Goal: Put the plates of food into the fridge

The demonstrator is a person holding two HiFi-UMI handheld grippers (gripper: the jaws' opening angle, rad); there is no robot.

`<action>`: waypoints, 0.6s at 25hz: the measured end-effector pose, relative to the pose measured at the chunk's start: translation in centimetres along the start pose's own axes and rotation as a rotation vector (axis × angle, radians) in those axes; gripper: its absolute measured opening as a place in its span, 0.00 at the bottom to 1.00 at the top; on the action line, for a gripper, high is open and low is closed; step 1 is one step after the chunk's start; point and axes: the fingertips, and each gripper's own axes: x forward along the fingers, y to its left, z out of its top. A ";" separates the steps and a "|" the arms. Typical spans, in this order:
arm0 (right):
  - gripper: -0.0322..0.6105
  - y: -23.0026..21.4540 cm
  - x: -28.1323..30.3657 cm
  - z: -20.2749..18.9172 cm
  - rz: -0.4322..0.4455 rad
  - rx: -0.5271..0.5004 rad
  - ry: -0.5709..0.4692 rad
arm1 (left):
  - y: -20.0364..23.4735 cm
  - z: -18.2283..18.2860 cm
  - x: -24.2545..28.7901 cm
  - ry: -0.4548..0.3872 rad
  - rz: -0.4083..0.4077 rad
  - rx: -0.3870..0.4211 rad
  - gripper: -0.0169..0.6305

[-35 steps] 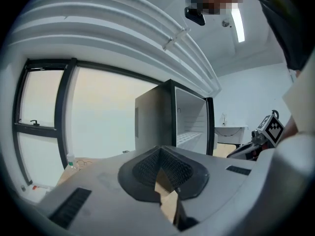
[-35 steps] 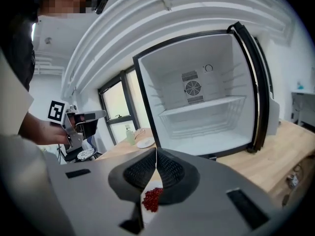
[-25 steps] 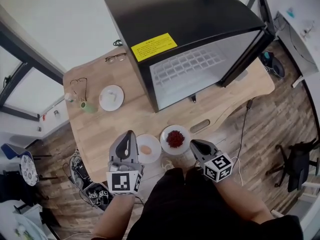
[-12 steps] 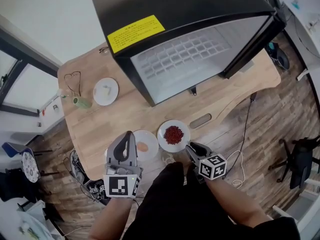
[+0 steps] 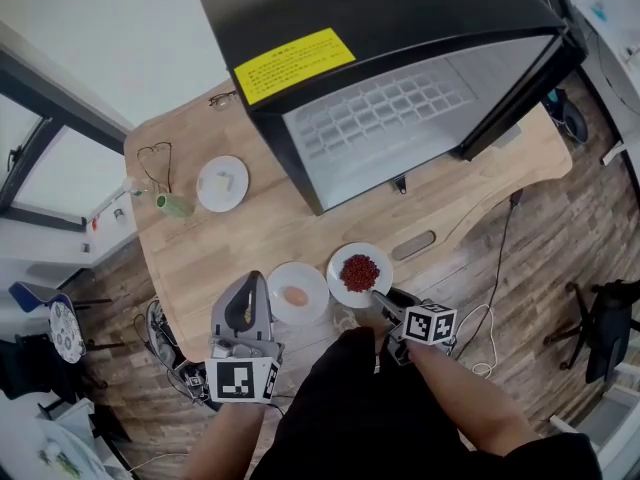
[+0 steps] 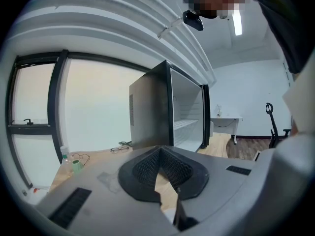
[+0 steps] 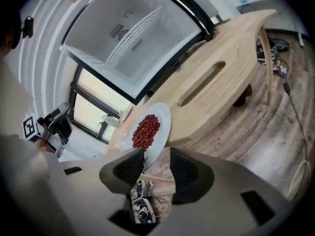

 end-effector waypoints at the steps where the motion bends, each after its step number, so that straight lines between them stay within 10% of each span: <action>1: 0.32 0.1 0.3 -0.1 0.015 0.024 0.003 | 0.1 0.0 -0.1 0.001 0.002 0.002 0.03; 15: 0.10 2.7 -1.3 3.5 0.116 0.260 -0.158 | 1.2 0.7 -0.7 -0.029 0.009 -0.009 0.03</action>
